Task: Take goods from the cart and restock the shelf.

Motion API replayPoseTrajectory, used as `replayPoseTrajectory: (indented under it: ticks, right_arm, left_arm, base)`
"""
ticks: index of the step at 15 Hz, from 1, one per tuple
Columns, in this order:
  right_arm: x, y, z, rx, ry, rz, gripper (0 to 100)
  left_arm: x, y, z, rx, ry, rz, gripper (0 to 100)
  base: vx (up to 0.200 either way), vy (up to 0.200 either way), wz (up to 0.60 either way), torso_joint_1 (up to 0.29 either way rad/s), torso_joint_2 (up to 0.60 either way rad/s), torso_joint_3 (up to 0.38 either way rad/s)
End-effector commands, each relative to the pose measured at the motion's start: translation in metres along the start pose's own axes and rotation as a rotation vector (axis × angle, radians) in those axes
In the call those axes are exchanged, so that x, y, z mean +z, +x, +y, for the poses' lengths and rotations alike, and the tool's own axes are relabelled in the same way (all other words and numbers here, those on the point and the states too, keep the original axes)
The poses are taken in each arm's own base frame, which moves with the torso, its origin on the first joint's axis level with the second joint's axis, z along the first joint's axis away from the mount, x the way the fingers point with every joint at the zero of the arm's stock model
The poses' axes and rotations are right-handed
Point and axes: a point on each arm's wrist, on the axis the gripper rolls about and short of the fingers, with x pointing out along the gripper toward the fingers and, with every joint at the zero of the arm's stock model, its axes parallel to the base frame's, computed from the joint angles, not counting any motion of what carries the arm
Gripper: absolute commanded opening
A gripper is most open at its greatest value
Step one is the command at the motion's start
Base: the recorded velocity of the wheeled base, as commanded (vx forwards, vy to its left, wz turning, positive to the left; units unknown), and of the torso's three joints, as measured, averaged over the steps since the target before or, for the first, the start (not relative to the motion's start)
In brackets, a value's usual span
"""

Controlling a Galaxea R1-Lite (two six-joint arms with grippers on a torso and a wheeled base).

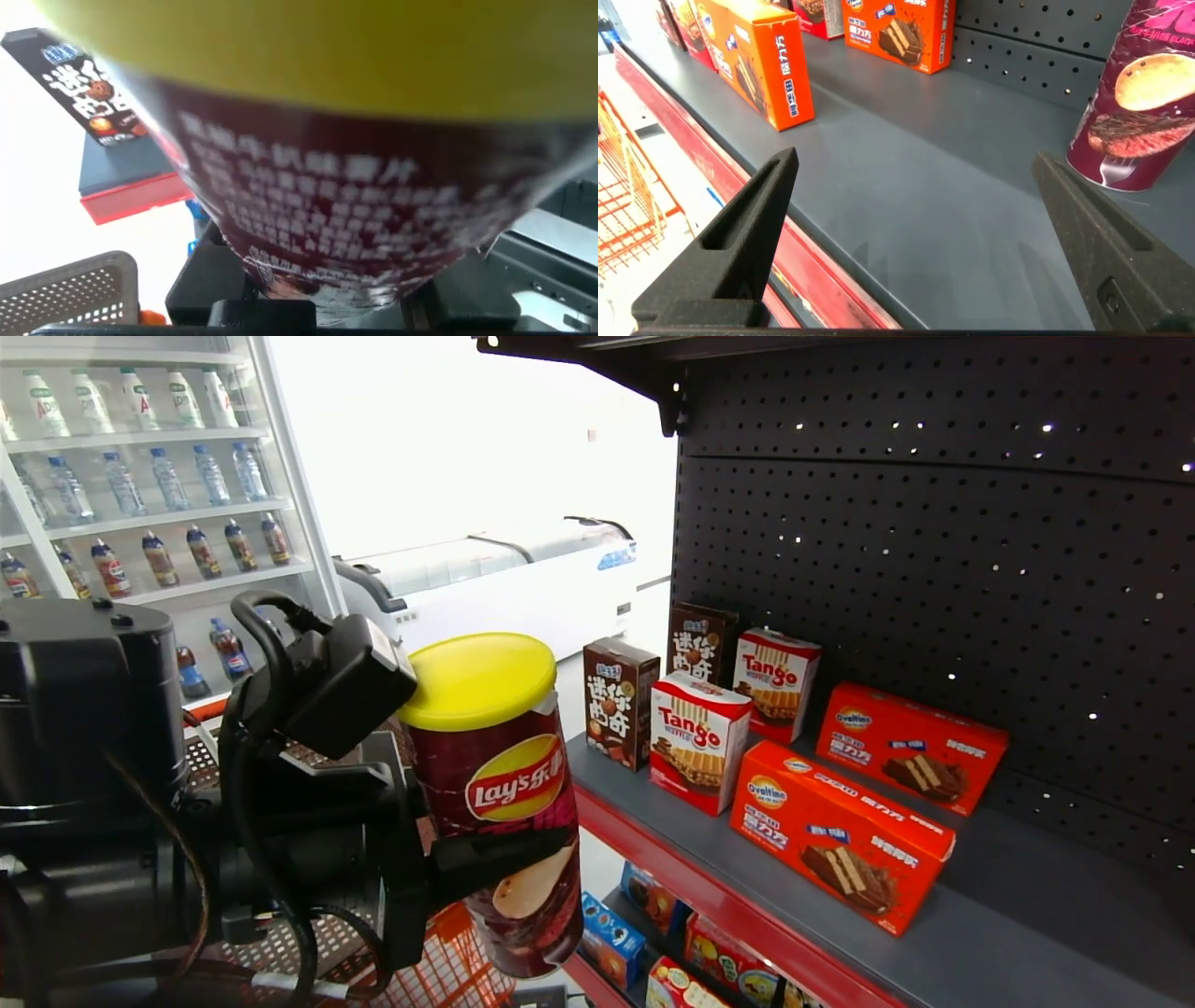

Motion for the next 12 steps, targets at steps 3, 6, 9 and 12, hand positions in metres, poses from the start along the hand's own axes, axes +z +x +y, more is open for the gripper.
replayPoseTrajectory:
  ticks: [3, 6, 9, 12]
  right_arm:
    - [0.0000, 0.0001, 0.0000, 0.000, 0.000, 0.001, 100]
    - [0.0000, 0.0001, 0.0000, 0.000, 0.000, 0.001, 100]
    - [0.0000, 0.0001, 0.0000, 0.000, 0.000, 0.001, 100]
    - [0.0000, 0.0001, 0.0000, 0.000, 0.000, 0.001, 100]
  left_arm:
    - [-0.0013, 0.0002, -0.0007, -0.003, 0.000, 0.003, 0]
    - [-0.0013, 0.0002, -0.0007, -0.006, 0.000, 0.002, 0]
    - [0.0008, -0.0008, -0.0016, -0.020, 0.004, -0.008, 0]
    - [0.0028, -0.0003, -0.0030, -0.027, 0.010, -0.014, 0]
  base:
    - [0.000, 0.000, 0.00, 0.000, 0.00, 0.000]
    - [0.000, 0.000, -0.20, 0.002, 0.00, 0.001]
    - [0.000, 0.000, -0.60, -0.004, 0.00, 0.001]
    - [0.000, 0.000, -0.60, 0.005, 0.01, 0.001]
